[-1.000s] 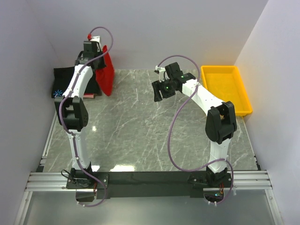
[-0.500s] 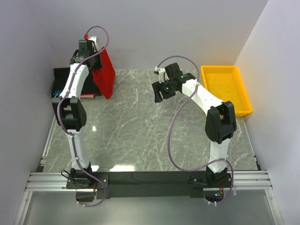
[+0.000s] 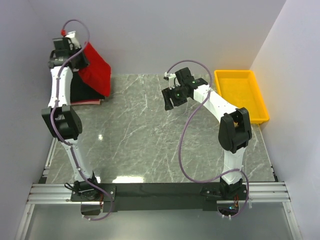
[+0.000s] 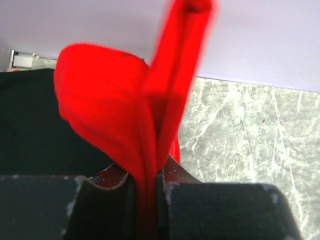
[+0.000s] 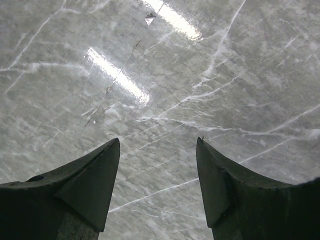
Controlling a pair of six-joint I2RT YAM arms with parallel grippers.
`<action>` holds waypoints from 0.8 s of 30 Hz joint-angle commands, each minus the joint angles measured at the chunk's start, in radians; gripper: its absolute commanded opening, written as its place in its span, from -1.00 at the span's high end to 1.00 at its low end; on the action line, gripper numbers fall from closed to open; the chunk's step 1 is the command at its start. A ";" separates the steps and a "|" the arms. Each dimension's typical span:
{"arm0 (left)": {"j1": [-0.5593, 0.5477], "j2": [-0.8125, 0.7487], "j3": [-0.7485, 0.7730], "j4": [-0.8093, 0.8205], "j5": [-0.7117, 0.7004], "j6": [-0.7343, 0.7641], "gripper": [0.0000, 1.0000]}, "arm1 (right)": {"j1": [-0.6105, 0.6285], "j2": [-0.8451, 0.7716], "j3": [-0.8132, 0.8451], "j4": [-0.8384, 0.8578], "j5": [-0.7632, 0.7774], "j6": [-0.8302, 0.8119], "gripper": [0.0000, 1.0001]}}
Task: Fold and stack the t-shirts
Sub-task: Neatly place the folded tshirt to the corner
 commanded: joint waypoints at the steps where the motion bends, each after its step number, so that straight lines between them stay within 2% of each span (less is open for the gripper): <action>1: 0.055 -0.039 0.081 0.019 0.152 -0.011 0.95 | 0.011 0.011 0.029 -0.010 0.007 -0.018 -0.38; 4: 0.109 0.006 0.086 0.010 0.215 -0.026 0.93 | 0.014 0.021 0.034 -0.016 0.007 -0.021 -0.38; 8: 0.170 0.073 0.075 -0.013 0.230 0.014 0.91 | 0.014 0.032 0.046 -0.025 0.010 -0.026 -0.38; 12: 0.204 0.176 0.130 -0.084 0.227 0.074 0.79 | 0.017 0.034 0.045 -0.027 0.008 -0.029 -0.38; 15: 0.221 0.233 0.156 -0.087 0.195 0.114 0.75 | 0.019 0.034 0.040 -0.030 0.007 -0.032 -0.37; 24: 0.232 0.256 0.130 -0.007 0.036 0.276 0.75 | 0.024 0.018 0.015 -0.035 0.008 -0.038 -0.37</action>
